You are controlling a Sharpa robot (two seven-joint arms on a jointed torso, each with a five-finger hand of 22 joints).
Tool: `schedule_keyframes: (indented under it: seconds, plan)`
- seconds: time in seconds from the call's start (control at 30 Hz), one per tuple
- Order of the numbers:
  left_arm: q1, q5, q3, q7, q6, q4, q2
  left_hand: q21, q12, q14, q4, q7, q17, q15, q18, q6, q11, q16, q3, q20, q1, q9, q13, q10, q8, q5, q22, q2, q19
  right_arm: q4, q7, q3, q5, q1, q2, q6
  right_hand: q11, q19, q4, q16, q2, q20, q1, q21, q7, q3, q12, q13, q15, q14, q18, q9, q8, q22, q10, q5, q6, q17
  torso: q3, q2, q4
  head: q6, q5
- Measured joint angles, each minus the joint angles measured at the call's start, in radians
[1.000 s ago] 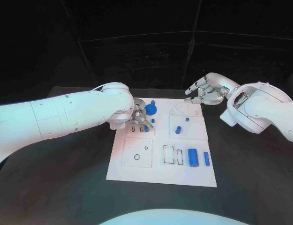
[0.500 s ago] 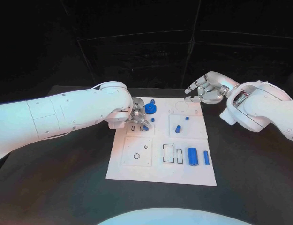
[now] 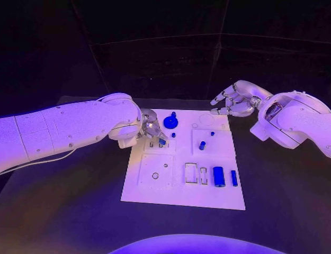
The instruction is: Assemble the parts on the task board
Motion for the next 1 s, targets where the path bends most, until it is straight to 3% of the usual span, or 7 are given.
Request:
schedule_keyframes:
  seconds: [0.2,0.47,0.73,1.0]
  plan:
    - [-0.011,0.003,-0.001,0.006,-0.072,0.041,-0.038,0.000,0.000,0.000,-0.004,0.000,0.000,0.000,0.000,0.000,0.000,0.000,0.009,0.000,-0.004,0.002,-0.001,0.000,0.001,0.000,0.000,-0.004,0.000,-0.001,0.000,0.000,0.000,0.000,-0.005,0.000,0.000,0.000,0.000,0.000,0.000,0.000,0.000,0.000,0.000,0.000,0.000,0.000,0.000,0.000,0.000,0.000,0.005,0.000,0.000,0.000,0.000,0.000,-0.0001,0.000,0.0020,-0.003,0.002]
    - [-0.048,-0.059,-0.002,0.021,-0.175,0.079,-0.066,0.000,0.000,0.000,-0.008,0.000,0.000,0.000,0.000,0.000,0.000,0.000,0.013,0.000,-0.007,0.004,0.001,0.000,0.001,-0.001,0.000,-0.007,0.000,-0.002,0.000,0.000,0.000,0.000,-0.011,0.001,0.000,0.000,0.003,0.000,0.000,0.000,0.000,0.000,0.000,-0.003,0.000,0.000,0.000,0.000,0.000,0.000,0.005,0.000,0.000,0.000,0.000,0.000,0.0025,-0.002,0.0059,-0.008,0.003]
    - [-0.068,-0.116,-0.002,0.031,-0.259,0.089,-0.068,0.004,0.000,0.000,-0.021,0.000,0.000,0.000,0.000,0.000,0.000,0.000,0.032,0.000,-0.013,0.005,0.002,0.000,0.001,-0.004,0.000,-0.013,0.000,-0.002,0.000,0.000,0.000,0.000,-0.011,0.001,0.000,0.000,0.003,0.000,0.000,0.000,0.000,0.000,0.000,-0.003,0.000,0.000,0.000,0.000,0.000,0.000,0.005,0.000,0.000,0.000,0.000,0.000,0.0042,-0.003,0.0061,-0.009,0.004]
    - [-0.075,-0.155,-0.003,0.032,-0.281,0.089,-0.056,0.004,0.000,0.000,-0.022,0.000,0.000,0.000,0.000,0.000,0.000,0.000,0.032,0.000,-0.013,0.007,0.002,0.000,0.004,-0.006,0.000,-0.013,0.000,-0.002,0.000,0.000,0.000,0.000,-0.011,0.001,0.000,0.000,0.003,0.000,0.000,0.000,0.000,0.000,0.000,-0.003,0.000,0.000,0.000,0.000,0.000,0.000,0.005,0.000,0.000,0.000,0.000,0.001,0.0040,-0.002,0.0035,-0.009,0.003]
